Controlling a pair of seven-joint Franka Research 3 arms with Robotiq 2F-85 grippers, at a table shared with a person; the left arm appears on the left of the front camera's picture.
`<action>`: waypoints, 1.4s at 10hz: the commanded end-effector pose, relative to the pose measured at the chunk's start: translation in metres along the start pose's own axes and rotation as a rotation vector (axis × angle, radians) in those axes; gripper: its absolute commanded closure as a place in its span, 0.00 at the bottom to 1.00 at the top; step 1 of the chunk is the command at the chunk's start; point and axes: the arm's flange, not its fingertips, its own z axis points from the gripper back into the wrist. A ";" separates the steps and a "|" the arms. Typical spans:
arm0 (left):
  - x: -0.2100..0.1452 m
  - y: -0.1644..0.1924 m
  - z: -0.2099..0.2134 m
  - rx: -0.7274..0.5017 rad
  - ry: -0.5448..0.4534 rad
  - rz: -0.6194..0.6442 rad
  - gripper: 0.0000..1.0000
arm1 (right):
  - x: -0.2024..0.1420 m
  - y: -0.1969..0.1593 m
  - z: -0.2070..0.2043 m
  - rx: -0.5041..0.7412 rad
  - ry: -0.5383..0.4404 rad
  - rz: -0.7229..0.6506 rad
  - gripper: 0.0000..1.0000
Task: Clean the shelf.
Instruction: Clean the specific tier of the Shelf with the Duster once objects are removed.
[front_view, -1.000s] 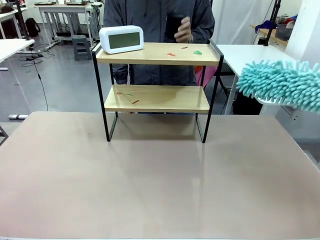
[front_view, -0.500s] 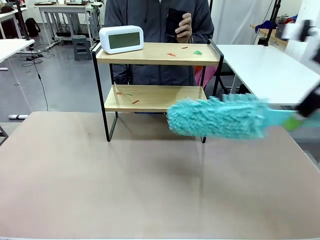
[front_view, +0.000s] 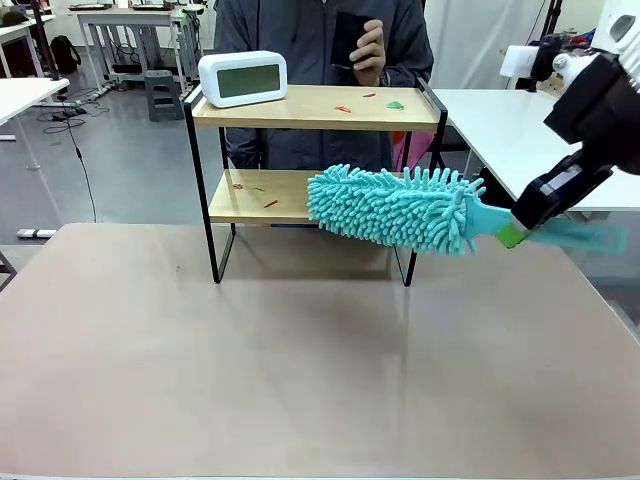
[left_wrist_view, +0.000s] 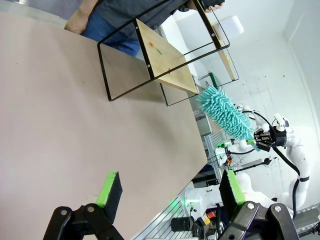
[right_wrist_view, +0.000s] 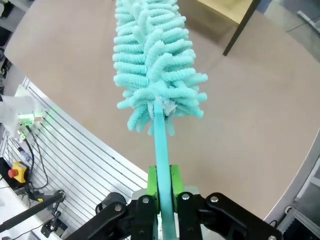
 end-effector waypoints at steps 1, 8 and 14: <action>0.001 -0.001 -0.001 -0.015 -0.014 -0.022 0.00 | 0.010 0.004 0.008 -0.111 -0.102 -0.071 0.87; 0.001 -0.001 -0.001 -0.015 -0.014 -0.022 0.00 | 0.071 0.018 -0.096 -0.145 -0.247 -0.282 0.87; 0.001 -0.001 -0.001 -0.015 -0.014 -0.022 0.00 | 0.129 0.045 -0.167 -0.114 -0.257 -0.494 0.87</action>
